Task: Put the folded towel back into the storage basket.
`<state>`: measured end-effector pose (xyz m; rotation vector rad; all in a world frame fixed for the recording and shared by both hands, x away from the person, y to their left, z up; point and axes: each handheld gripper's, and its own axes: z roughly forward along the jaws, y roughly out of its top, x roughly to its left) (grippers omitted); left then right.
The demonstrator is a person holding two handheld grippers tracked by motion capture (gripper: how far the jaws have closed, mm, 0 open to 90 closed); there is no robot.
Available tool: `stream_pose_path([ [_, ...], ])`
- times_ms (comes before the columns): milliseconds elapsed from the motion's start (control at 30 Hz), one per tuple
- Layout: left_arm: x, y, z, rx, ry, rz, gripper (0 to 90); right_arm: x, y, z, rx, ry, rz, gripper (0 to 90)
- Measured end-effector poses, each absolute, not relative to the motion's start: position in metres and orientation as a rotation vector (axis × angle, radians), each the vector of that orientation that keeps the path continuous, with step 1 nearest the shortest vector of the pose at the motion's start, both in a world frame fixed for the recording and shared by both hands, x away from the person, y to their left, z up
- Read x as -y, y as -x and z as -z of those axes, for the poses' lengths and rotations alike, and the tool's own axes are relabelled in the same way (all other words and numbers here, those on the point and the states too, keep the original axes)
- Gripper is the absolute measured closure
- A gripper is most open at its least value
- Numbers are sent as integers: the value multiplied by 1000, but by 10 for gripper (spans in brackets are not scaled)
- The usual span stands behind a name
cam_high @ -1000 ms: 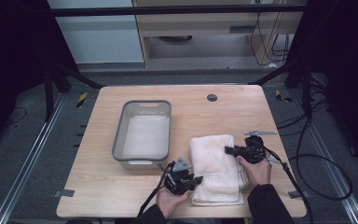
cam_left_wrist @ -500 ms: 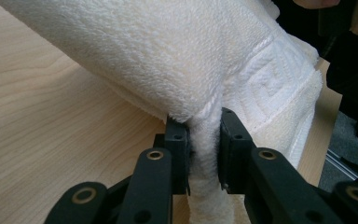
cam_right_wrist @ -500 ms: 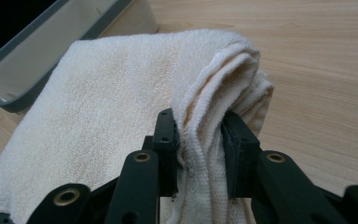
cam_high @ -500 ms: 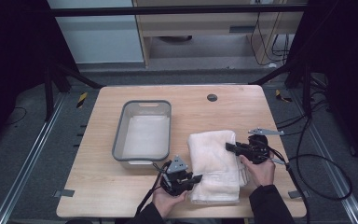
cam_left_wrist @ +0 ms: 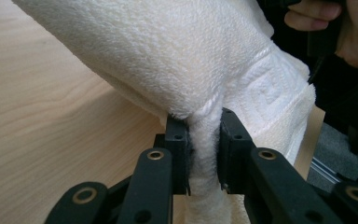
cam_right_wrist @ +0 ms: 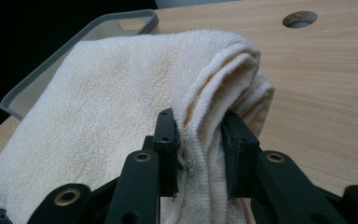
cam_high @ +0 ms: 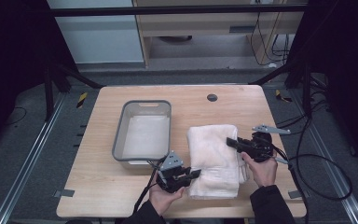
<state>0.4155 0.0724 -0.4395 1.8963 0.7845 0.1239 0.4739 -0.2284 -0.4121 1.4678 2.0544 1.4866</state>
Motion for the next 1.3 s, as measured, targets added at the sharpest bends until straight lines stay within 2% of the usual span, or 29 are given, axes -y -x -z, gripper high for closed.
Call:
stream_pose_path([
  [1300, -87, -421, 387, -722, -1811, -256, 763, 212, -480, 365, -1907, -1355, -1591, 708],
])
